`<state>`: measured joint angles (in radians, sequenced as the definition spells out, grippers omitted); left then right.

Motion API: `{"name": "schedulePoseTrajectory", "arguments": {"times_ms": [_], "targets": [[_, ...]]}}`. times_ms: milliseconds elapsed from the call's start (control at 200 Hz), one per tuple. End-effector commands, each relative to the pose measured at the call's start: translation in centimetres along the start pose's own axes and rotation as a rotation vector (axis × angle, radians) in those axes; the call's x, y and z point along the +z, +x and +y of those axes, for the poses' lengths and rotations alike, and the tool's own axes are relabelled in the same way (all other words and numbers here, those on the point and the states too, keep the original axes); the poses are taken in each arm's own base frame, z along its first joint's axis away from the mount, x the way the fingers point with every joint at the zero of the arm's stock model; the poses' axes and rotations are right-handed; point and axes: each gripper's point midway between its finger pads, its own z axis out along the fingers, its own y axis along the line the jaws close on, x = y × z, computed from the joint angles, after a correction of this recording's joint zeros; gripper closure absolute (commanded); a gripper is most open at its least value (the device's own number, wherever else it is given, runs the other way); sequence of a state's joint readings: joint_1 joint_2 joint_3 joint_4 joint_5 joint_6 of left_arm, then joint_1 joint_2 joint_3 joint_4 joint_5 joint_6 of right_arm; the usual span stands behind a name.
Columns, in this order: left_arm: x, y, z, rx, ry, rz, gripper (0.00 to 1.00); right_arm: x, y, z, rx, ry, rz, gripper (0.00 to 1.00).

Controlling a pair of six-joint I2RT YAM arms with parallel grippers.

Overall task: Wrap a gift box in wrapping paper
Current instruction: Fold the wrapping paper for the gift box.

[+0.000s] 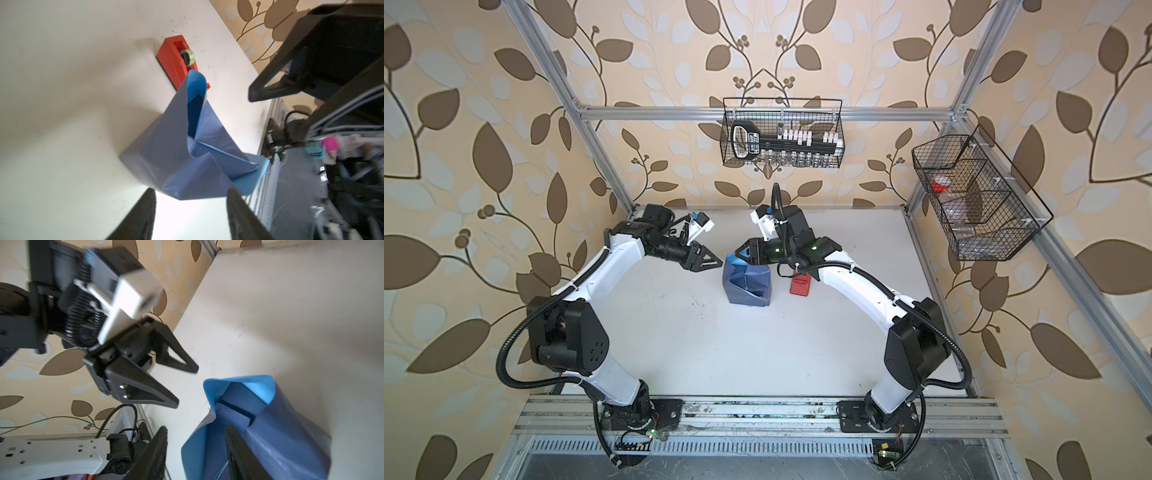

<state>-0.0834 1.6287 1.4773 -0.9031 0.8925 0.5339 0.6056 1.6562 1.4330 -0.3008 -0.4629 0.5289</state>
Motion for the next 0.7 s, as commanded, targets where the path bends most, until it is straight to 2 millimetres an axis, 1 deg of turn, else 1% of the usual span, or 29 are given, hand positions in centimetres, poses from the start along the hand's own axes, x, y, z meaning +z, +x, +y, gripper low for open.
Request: {"name": "schedulePoseTrajectory", "arguments": {"times_ms": [0,55,115,145,180,215,245,260,305,340,350,385,490,505,640,695], "targets": [[-0.9,1.2,-0.5,0.238,-0.012,0.076,0.33,1.6,0.6,-1.0,0.071,0.039,0.029,0.47],[-0.6,1.5,0.5,0.291,-0.009,0.095,0.32,2.0,0.1,-0.9,0.066,0.048,0.026,0.46],[-0.3,1.6,1.5,0.328,0.018,0.097,0.32,2.6,0.2,-1.4,0.080,0.063,0.030,0.46],[-0.2,1.7,1.8,0.339,0.037,0.094,0.31,2.7,0.2,-1.5,0.081,0.065,0.030,0.47],[-0.1,1.8,1.8,0.356,0.076,0.085,0.33,2.7,0.1,-1.9,0.072,0.081,0.022,0.51],[0.2,1.9,1.9,0.367,0.099,0.090,0.37,2.5,-0.1,-2.7,0.065,0.118,0.011,0.59],[0.4,1.8,2.0,0.367,0.117,0.090,0.44,2.4,-0.1,-3.1,0.063,0.135,0.007,0.67],[0.4,1.7,1.9,0.369,0.129,0.088,0.47,2.4,0.0,-3.3,0.063,0.139,0.007,0.69],[0.4,1.4,1.3,0.377,0.166,0.077,0.57,2.4,-0.1,-3.7,0.072,0.146,0.009,0.80],[0.4,1.2,1.0,0.379,0.182,0.063,0.63,2.6,0.0,-3.9,0.076,0.154,0.010,0.93],[0.4,1.2,1.0,0.379,0.184,0.061,0.64,2.7,0.1,-4.1,0.076,0.157,0.011,0.93],[0.5,1.2,1.1,0.382,0.183,0.054,0.71,3.0,0.3,-4.0,0.075,0.156,0.017,1.00],[1.1,1.7,1.1,0.397,0.201,0.044,0.94,4.3,1.0,-4.2,0.073,0.166,0.027,1.00],[1.2,1.7,1.1,0.395,0.204,0.044,1.00,4.5,1.1,-4.2,0.075,0.166,0.029,1.00],[1.7,1.7,0.7,0.392,0.227,0.036,1.00,5.5,1.1,-4.7,0.092,0.175,0.018,1.00],[2.1,1.7,1.0,0.382,0.217,0.030,1.00,5.8,1.1,-4.8,0.093,0.181,0.014,1.00]]}}
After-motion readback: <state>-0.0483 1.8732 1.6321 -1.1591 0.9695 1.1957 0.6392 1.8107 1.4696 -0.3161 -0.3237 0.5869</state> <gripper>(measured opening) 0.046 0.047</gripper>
